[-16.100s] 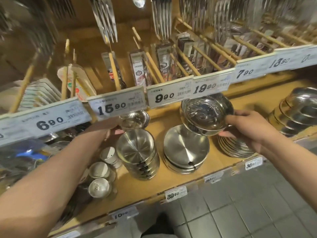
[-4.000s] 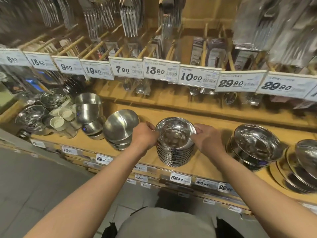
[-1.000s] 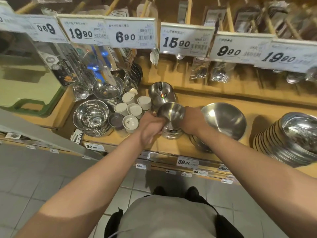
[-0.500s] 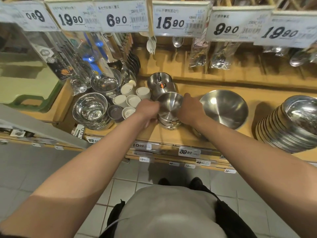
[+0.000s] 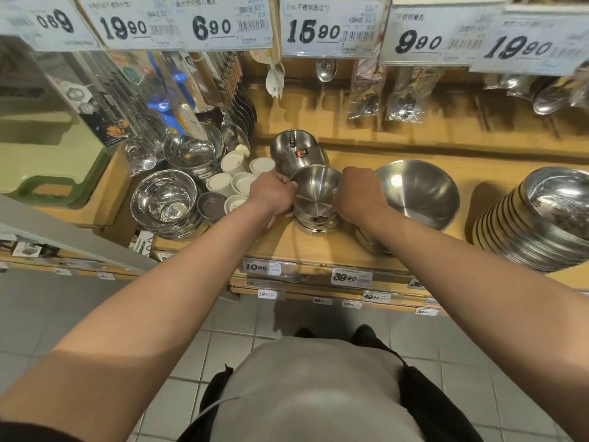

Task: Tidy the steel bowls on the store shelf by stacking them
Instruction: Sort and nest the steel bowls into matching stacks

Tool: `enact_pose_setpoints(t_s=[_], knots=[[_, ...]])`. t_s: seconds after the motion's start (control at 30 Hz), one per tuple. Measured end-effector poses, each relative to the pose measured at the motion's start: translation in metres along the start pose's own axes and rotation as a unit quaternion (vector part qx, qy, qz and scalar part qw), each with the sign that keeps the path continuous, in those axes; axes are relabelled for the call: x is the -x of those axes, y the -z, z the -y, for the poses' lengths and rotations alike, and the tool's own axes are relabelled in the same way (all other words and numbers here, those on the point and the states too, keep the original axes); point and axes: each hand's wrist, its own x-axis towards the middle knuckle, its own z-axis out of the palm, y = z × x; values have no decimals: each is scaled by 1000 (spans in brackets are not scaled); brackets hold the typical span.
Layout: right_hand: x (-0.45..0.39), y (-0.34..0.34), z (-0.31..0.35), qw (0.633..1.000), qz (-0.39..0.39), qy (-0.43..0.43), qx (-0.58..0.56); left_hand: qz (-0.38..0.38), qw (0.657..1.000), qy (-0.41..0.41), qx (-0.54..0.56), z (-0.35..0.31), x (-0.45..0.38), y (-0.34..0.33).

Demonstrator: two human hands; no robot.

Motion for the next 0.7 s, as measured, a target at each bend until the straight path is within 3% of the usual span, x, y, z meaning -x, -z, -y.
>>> enact_pose_setpoints(t_s=[0.2,0.7], knots=[[-6,1,-4,1000,5,11,-2,-8,999,-6,45,6,0,-5],[-11,4,-2,998,56,3,23,2,1000,-12,0,1,-3,-1]])
